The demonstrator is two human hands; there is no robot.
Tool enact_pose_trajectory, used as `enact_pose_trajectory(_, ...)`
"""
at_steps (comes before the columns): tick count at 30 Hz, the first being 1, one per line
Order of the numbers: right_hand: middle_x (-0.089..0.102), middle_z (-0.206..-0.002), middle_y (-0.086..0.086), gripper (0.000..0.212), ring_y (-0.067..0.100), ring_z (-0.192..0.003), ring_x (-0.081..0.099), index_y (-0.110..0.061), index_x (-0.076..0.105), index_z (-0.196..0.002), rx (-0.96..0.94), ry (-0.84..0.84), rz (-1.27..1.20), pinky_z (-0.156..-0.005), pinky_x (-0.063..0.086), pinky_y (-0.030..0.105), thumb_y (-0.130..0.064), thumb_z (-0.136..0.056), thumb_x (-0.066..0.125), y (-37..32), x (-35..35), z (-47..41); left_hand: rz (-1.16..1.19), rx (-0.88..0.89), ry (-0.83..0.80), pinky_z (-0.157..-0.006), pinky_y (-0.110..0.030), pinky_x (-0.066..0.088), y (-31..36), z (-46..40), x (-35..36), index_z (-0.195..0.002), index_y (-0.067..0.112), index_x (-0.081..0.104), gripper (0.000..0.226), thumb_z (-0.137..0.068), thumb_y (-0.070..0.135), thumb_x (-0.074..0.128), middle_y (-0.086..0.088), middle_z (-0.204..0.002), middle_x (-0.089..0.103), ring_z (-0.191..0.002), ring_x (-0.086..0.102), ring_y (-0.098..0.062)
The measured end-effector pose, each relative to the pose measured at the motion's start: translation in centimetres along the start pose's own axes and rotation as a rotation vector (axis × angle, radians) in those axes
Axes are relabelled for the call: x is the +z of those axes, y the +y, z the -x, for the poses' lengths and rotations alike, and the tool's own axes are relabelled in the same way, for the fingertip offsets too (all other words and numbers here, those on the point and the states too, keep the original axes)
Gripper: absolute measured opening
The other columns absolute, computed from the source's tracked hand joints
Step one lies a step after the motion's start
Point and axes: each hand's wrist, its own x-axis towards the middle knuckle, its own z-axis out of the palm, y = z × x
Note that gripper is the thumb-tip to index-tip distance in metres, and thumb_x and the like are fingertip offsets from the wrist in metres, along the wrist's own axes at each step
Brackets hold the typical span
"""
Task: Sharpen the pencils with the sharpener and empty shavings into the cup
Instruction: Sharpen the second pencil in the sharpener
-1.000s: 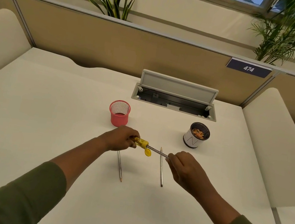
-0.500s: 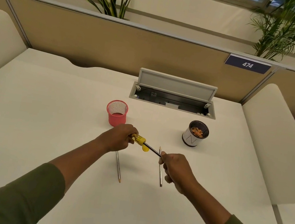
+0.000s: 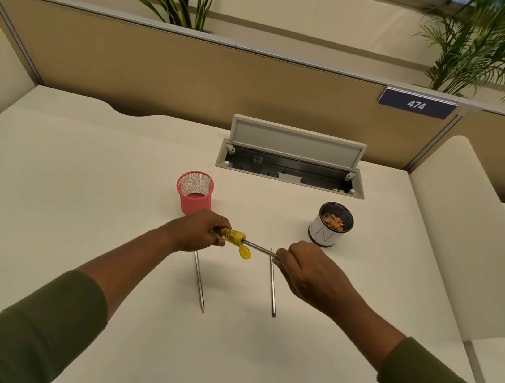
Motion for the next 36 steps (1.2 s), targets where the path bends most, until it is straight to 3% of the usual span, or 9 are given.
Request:
enact_pose_trajectory(5, 0.044, -0.060, 0.005, 0.027, 0.023, -0.048, 0.037, -0.003, 0.065, -0.086, -0.037, 0.033, 0.039, -0.046, 0.024, 0.032, -0.021, -0.099, 0.050, 0.4, 0.4, 0.3, -0.129, 0.040, -0.038, -0.069, -0.038, 0.046, 0.5, 0.2, 0.3, -0.085, 0.013, 0.054, 0.012, -0.090, 0.002, 0.052, 0.000, -0.077, 0.054, -0.078, 0.054, -0.023)
enact_pose_trajectory(10, 0.046, -0.055, 0.001, 0.031, 0.023, -0.043, 0.038, -0.009, 0.061, -0.075, 0.244, 0.042, -0.255, -0.044, 0.024, 0.026, -0.027, -0.096, 0.048, -1.2, 1.0, 1.0, -0.221, 0.066, 0.027, -0.074, -0.035, 0.049, 0.9, 0.5, 1.3, -0.093, 0.015, 0.048, 0.014, -0.091, 0.001, 0.049, 0.000, -0.091, 0.052, -0.086, 0.057, -0.017)
enact_pose_trajectory(13, 0.038, -0.049, -0.006, 0.036, 0.012, -0.043, 0.033, -0.015, 0.056, -0.064, 0.741, 0.002, -0.674, -0.048, 0.027, 0.024, -0.029, -0.097, 0.051, -3.2, 0.5, 0.0, -0.229, 0.103, 0.061, -0.073, -0.035, 0.051, 0.8, 0.2, 1.1, -0.098, 0.012, 0.048, 0.020, -0.089, -0.005, 0.047, -0.004, -0.097, 0.052, -0.082, 0.055, -0.012)
enact_pose_trajectory(16, 0.022, -0.050, -0.003, 0.032, 0.011, -0.040, 0.017, -0.007, 0.058, -0.071, 1.482, -0.097, -1.533, -0.040, 0.020, 0.021, -0.026, -0.097, 0.056, -4.0, -0.7, -1.5, -0.274, 0.135, 0.039, -0.074, -0.040, 0.051, 0.4, 0.0, 0.9, -0.099, 0.011, 0.048, 0.024, -0.085, -0.008, 0.046, -0.007, -0.100, 0.052, -0.082, 0.056, -0.015)
enact_pose_trajectory(18, 0.019, -0.052, -0.004, 0.029, 0.010, -0.040, 0.014, -0.005, 0.056, -0.078, 1.584, -0.198, -1.678, -0.038, 0.017, 0.019, -0.026, -0.098, 0.055, -3.7, -1.3, -1.8, -0.295, 0.136, 0.017, -0.074, -0.041, 0.051, 0.2, 0.1, 1.0, -0.096, 0.015, 0.047, 0.021, -0.087, -0.004, 0.048, -0.003, -0.097, 0.051, -0.082, 0.056, -0.014)
enact_pose_trajectory(20, 0.024, -0.051, -0.003, 0.032, 0.012, -0.041, 0.020, -0.003, 0.060, -0.080, 1.462, -0.225, -1.562, -0.041, 0.022, 0.024, -0.027, -0.098, 0.052, -3.4, -1.6, -1.7, -0.316, 0.135, -0.003, -0.073, -0.041, 0.050, 0.5, 0.0, 0.9, -0.093, 0.018, 0.045, 0.016, -0.090, 0.003, 0.051, 0.000, -0.093, 0.050, -0.082, 0.055, -0.019)
enact_pose_trajectory(24, 0.060, -0.070, -0.003, 0.021, 0.018, -0.064, 0.055, -0.014, 0.063, -0.089, 0.823, -0.243, -0.755, -0.060, 0.044, 0.033, -0.028, -0.096, 0.048, -3.3, -1.5, -0.5, -0.303, 0.124, -0.044, -0.069, -0.034, 0.042, 0.7, -0.1, 0.0, -0.087, 0.019, 0.046, 0.013, -0.092, 0.009, 0.052, 0.002, -0.085, 0.051, -0.078, 0.049, -0.019)
enact_pose_trajectory(28, 0.049, -0.067, 0.003, 0.019, 0.023, -0.055, 0.042, -0.010, 0.062, -0.092, 0.228, -0.124, -0.144, -0.051, 0.033, 0.034, -0.022, -0.097, 0.048, -1.9, -1.0, 0.8, -0.261, 0.132, -0.068, -0.063, -0.029, 0.039, 0.4, 0.1, -0.5, -0.087, 0.014, 0.052, 0.006, -0.093, 0.012, 0.051, 0.002, -0.079, 0.054, -0.075, 0.050, -0.018)
enact_pose_trajectory(36, 0.050, -0.057, 0.003, 0.033, 0.024, -0.041, 0.042, -0.008, 0.065, -0.085, 0.196, 0.002, -0.092, -0.037, 0.030, 0.029, -0.027, -0.099, 0.041, -2.0, 0.5, 1.3, -0.307, 0.106, -0.025, -0.065, -0.029, 0.043, 0.9, 0.7, 0.4, -0.088, 0.019, 0.044, 0.015, -0.092, 0.006, 0.050, 0.004, -0.086, 0.051, -0.078, 0.052, -0.015)
